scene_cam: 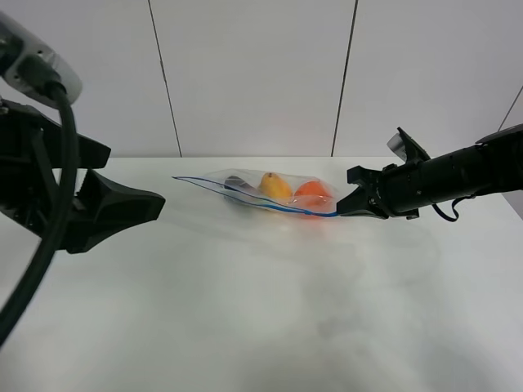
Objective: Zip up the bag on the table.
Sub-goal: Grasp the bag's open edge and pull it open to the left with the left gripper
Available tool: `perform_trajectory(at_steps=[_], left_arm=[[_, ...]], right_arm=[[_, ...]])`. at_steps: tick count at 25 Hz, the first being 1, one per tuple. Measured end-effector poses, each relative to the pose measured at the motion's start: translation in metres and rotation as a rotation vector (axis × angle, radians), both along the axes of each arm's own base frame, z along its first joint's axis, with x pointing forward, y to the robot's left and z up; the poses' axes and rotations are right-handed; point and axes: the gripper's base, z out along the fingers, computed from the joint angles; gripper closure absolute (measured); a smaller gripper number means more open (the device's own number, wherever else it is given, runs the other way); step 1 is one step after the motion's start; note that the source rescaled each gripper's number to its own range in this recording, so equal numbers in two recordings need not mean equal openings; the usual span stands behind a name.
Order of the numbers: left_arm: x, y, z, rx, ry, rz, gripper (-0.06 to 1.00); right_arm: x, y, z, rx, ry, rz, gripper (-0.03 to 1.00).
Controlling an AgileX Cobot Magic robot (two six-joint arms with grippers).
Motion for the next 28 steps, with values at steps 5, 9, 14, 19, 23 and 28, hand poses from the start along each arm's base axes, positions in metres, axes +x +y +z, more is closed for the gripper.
perform_trajectory(at_steps=[5, 9, 14, 19, 23, 28], left_arm=[[-0.001, -0.001, 0.0, 0.001, -0.005, -0.008, -0.06], [-0.004, -0.005, 0.0, 0.0, -0.005, -0.033, -0.06], [-0.001, -0.009, 0.002, -0.02, -0.032, -0.037, -0.06], [0.019, -0.023, -0.013, -0.002, -0.009, -0.029, -0.06], [0.042, -0.041, -0.035, 0.02, 0.016, -0.02, -0.06], [0.066, -0.061, -0.061, 0.038, 0.017, -0.022, -0.06]], right_arm=[[0.0, 0.0, 0.0, 0.0, 0.0, 0.0, 0.97], [0.0, 0.0, 0.0, 0.0, 0.0, 0.0, 0.97], [0.0, 0.0, 0.0, -0.001, 0.0, 0.001, 0.97], [0.0, 0.0, 0.0, -0.001, 0.0, 0.001, 0.97], [0.0, 0.0, 0.0, -0.001, 0.0, 0.001, 0.97], [0.0, 0.0, 0.0, -0.001, 0.0, 0.001, 0.97]])
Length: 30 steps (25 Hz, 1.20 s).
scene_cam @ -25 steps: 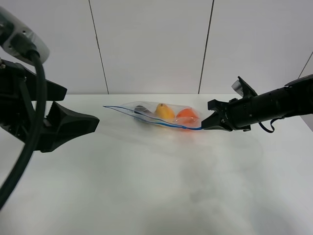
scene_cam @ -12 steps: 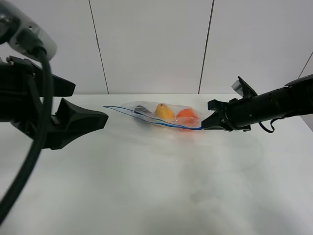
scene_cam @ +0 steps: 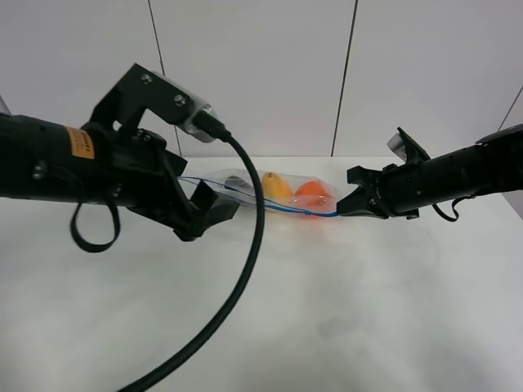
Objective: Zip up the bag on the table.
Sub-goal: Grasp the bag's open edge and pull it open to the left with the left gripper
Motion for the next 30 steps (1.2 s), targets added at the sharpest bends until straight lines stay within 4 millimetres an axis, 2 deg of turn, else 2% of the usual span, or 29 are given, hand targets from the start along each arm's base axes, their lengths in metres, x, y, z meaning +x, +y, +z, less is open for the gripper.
perform_trajectory(at_steps=[12, 18, 22, 25, 30], left_arm=[[0.049, -0.06, -0.04, 0.056, 0.027, -0.056, -0.06], [0.059, -0.093, -0.069, 0.121, -0.02, -0.152, -0.06], [0.064, -0.103, -0.093, 0.159, -0.023, -0.181, -0.06], [0.068, -0.106, -0.097, 0.148, -0.045, -0.178, -0.06], [0.078, -0.115, -0.089, 0.108, -0.1, -0.171, -0.06]], right_arm=[[-0.001, 0.0, -0.001, -0.013, 0.0, 0.013, 0.97], [-0.001, 0.0, -0.001, -0.015, 0.001, 0.018, 0.97], [-0.001, 0.0, -0.001, -0.016, 0.001, 0.02, 0.97], [-0.001, 0.0, -0.001, -0.016, 0.0, 0.02, 0.97], [-0.001, 0.0, -0.001, -0.01, 0.007, 0.017, 0.97]])
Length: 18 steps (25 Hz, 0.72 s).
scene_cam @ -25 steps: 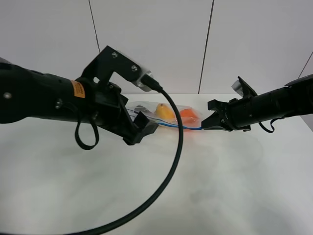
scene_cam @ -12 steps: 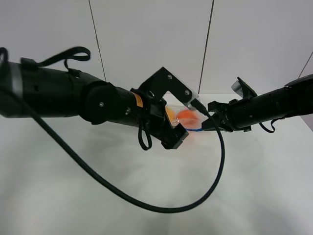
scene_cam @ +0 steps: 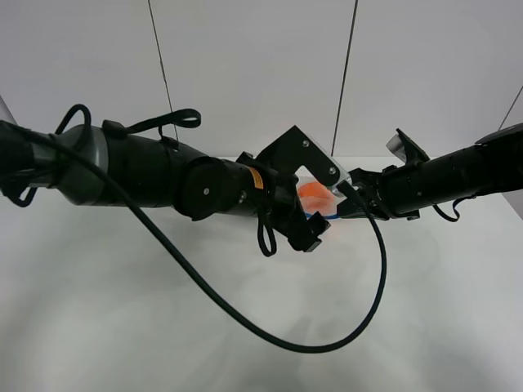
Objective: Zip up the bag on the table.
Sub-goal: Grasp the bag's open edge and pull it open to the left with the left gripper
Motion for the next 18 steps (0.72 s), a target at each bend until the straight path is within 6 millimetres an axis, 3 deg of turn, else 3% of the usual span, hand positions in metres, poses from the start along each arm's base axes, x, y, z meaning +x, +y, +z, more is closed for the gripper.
perform_trajectory(at_steps=[4, 9, 18], left_arm=[[0.002, -0.012, 0.0, 0.003, -0.023, -0.03, -0.06], [-0.006, -0.026, -0.016, 0.078, -0.059, -0.12, -0.06], [-0.002, -0.027, -0.043, 0.165, -0.075, -0.169, -0.06]], right_arm=[[-0.001, 0.0, 0.0, 0.003, 0.003, 0.007, 0.97], [-0.001, 0.001, 0.0, 0.004, 0.005, 0.013, 0.97], [-0.001, 0.0, 0.0, -0.003, 0.005, 0.019, 0.97]])
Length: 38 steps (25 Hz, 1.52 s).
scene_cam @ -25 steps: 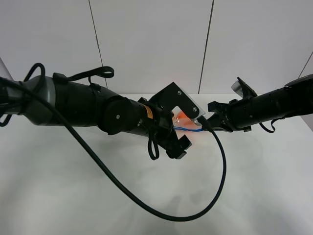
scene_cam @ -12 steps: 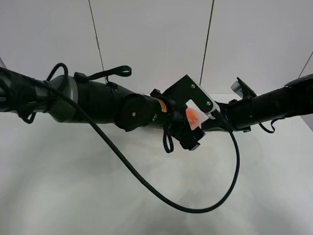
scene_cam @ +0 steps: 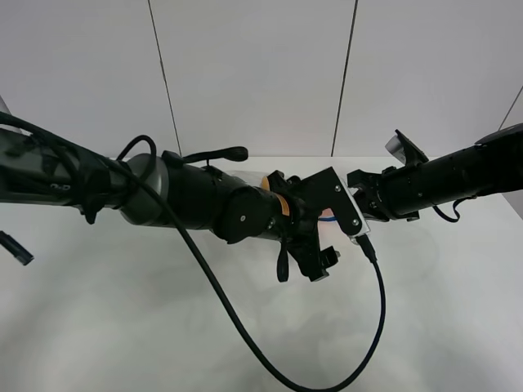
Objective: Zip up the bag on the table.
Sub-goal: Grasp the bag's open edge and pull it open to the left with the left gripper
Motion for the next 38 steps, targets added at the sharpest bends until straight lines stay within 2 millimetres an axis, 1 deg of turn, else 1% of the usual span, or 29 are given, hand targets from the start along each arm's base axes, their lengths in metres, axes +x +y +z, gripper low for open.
perform_trajectory(at_steps=[4, 5, 9, 13, 22, 25, 28, 30, 38], left_arm=[[0.001, -0.001, -0.004, 0.0, -0.009, -0.002, -0.05], [0.002, -0.001, -0.004, -0.001, -0.013, -0.003, -0.04], [0.003, -0.002, -0.001, -0.003, -0.059, -0.023, 0.07], [0.003, -0.002, -0.001, 0.02, -0.086, -0.05, 0.1], [0.01, 0.004, -0.001, 0.049, -0.115, -0.059, 0.12], [0.01, 0.005, -0.002, 0.056, -0.12, -0.065, 0.12], [0.011, 0.004, -0.007, 0.066, -0.114, -0.068, 0.12], [0.011, 0.004, -0.008, 0.068, -0.114, -0.069, 0.12], [0.011, 0.004, -0.008, 0.065, -0.118, -0.068, 0.13]], right_arm=[[0.0, 0.0, 0.0, 0.0, 0.0, 0.0, 0.97], [0.0, 0.0, 0.0, 0.0, 0.0, 0.0, 0.97], [0.0, 0.0, 0.0, 0.002, 0.002, 0.003, 0.97], [-0.001, 0.0, 0.0, 0.004, 0.003, 0.006, 0.97], [-0.003, 0.002, 0.002, 0.021, 0.009, 0.025, 0.97], [-0.004, 0.002, 0.01, 0.021, -0.015, 0.024, 0.97], [-0.007, 0.002, 0.021, 0.016, -0.047, 0.029, 0.97], [-0.008, 0.002, 0.024, 0.009, -0.054, 0.033, 0.97], [-0.009, 0.0, 0.024, -0.003, -0.045, 0.027, 0.97]])
